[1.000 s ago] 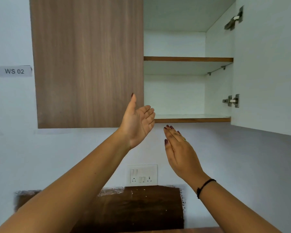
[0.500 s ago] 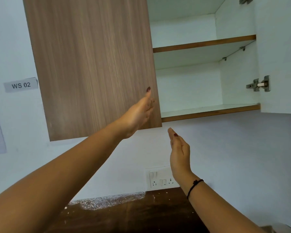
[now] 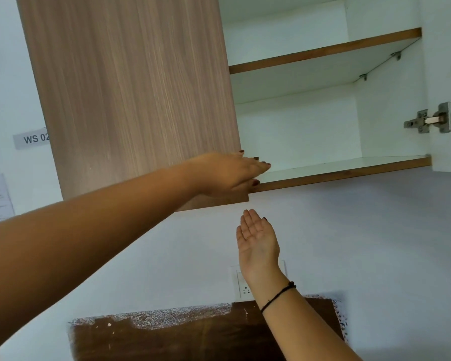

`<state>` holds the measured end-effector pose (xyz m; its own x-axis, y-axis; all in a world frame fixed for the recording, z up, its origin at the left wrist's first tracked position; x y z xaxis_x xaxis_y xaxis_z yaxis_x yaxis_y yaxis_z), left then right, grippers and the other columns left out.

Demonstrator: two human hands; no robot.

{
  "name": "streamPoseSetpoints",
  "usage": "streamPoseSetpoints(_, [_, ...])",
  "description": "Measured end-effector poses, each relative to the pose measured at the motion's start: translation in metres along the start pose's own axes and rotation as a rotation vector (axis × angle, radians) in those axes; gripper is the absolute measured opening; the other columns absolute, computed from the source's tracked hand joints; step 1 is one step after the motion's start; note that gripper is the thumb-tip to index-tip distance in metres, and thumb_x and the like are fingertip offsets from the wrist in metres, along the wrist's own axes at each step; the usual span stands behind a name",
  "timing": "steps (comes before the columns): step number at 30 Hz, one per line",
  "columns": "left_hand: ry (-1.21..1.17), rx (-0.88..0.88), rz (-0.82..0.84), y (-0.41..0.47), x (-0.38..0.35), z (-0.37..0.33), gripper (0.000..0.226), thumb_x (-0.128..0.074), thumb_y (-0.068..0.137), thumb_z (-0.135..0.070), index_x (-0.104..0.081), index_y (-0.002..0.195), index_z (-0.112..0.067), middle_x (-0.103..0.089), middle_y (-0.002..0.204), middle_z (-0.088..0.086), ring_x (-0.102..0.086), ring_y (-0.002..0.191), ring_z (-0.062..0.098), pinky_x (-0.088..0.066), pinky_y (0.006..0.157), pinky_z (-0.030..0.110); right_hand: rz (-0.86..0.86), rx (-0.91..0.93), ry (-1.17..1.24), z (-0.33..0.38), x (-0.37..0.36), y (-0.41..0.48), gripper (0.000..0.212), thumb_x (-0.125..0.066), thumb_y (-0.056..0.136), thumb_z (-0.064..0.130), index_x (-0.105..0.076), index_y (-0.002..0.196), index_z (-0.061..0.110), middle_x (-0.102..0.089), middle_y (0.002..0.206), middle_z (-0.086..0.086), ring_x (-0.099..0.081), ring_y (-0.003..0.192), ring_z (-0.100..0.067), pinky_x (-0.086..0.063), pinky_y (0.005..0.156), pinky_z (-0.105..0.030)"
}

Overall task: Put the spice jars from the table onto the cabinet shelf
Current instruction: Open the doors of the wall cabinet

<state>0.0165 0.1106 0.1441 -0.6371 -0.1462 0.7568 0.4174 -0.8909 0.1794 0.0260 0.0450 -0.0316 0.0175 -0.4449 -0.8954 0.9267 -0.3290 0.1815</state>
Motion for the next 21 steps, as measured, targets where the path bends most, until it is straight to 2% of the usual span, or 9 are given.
streamPoseSetpoints(4, [0.284, 0.006, 0.098, 0.024, 0.003, 0.02, 0.05, -0.025, 0.108, -0.032, -0.031, 0.154, -0.013, -0.034, 0.16, 0.007, -0.021, 0.152, 0.023, -0.022, 0.123, 0.043, 0.035, -0.013, 0.046, 0.003, -0.005, 0.008, 0.047, -0.028, 0.107, 0.034, -0.043, 0.145, 0.011, -0.046, 0.149, -0.005, -0.04, 0.14, -0.022, -0.028, 0.117, -0.036])
streamPoseSetpoints(6, [0.393, 0.023, 0.114, 0.036, 0.003, 0.029, 0.048, -0.026, 0.107, -0.033, -0.041, 0.148, -0.011, -0.045, 0.153, 0.009, -0.031, 0.148, 0.026, -0.026, 0.121, 0.044, 0.046, -0.024, 0.057, 0.004, -0.006, 0.011, 0.047, -0.028, 0.107, 0.035, -0.043, 0.145, 0.012, -0.046, 0.148, -0.003, -0.041, 0.139, -0.021, -0.029, 0.116, -0.036])
streamPoseSetpoints(8, [0.5, 0.037, 0.136, 0.046, 0.001, 0.035, 0.047, -0.027, 0.107, -0.034, -0.046, 0.144, -0.011, -0.05, 0.149, 0.009, -0.035, 0.146, 0.026, -0.021, 0.123, 0.045, 0.061, -0.048, 0.063, 0.003, -0.005, 0.014, 0.047, -0.028, 0.107, 0.036, -0.043, 0.145, 0.013, -0.048, 0.148, -0.003, -0.042, 0.138, -0.021, -0.029, 0.115, -0.036])
streamPoseSetpoints(13, [0.619, 0.048, 0.168, 0.057, -0.003, 0.037, 0.044, -0.028, 0.108, -0.031, -0.054, 0.138, -0.013, -0.051, 0.149, 0.005, -0.026, 0.151, 0.024, -0.007, 0.125, 0.045, 0.087, -0.108, 0.095, -0.002, -0.003, 0.021, 0.048, -0.028, 0.107, 0.036, -0.045, 0.144, 0.011, -0.052, 0.143, -0.005, -0.044, 0.137, -0.022, -0.03, 0.115, -0.037])
streamPoseSetpoints(21, [0.654, 0.079, 0.147, 0.057, -0.007, 0.034, 0.045, -0.026, 0.108, -0.032, -0.055, 0.139, -0.014, -0.052, 0.148, 0.003, -0.031, 0.148, 0.024, -0.001, 0.124, 0.045, 0.108, -0.173, 0.209, -0.006, -0.008, 0.029, 0.046, -0.033, 0.106, 0.033, -0.044, 0.143, 0.007, -0.056, 0.132, -0.009, -0.047, 0.134, -0.027, -0.033, 0.115, -0.041])
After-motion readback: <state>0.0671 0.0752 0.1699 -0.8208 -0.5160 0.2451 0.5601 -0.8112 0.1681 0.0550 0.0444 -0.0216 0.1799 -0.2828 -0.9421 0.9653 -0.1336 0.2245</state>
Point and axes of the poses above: each hand's wrist, its own y-axis towards the middle knuckle, its own x-axis out of the back of the hand, z = x × y, the point moved 2 cm from there along y, towards the middle knuckle
